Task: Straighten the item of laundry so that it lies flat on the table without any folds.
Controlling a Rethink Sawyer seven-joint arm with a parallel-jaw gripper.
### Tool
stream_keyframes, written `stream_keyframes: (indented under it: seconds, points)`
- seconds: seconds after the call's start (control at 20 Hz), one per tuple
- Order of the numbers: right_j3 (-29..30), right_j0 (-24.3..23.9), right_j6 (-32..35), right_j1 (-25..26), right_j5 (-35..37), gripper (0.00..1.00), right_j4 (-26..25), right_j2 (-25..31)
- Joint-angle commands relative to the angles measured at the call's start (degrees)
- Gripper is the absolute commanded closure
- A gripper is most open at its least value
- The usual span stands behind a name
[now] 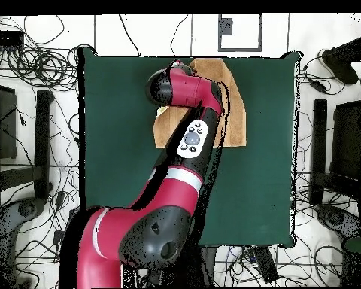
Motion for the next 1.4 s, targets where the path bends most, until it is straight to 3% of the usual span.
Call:
stream_keyframes:
  seconds: [0.05, 0.4, 0.75, 1.15, 1.2, 1.4]
  points:
    - [-8.8, 1.3, 19.2, 7.4, 8.8, 1.0, 6.3, -3.7]
    - [-13.8, 2.9, 28.8, 9.0, 20.9, 1.0, 13.3, -12.4]
    - [-14.3, 4.9, 33.4, 6.9, 34.1, 1.0, 16.5, -15.9]
    - [-18.8, 3.2, 36.9, 10.4, 32.7, 1.0, 17.9, -20.5]
    - [-18.9, 3.1, 37.1, 10.7, 32.4, 0.0, 18.0, -20.8]
    - [-18.9, 3.2, 38.5, 11.0, 32.2, 0.0, 17.6, -22.5]
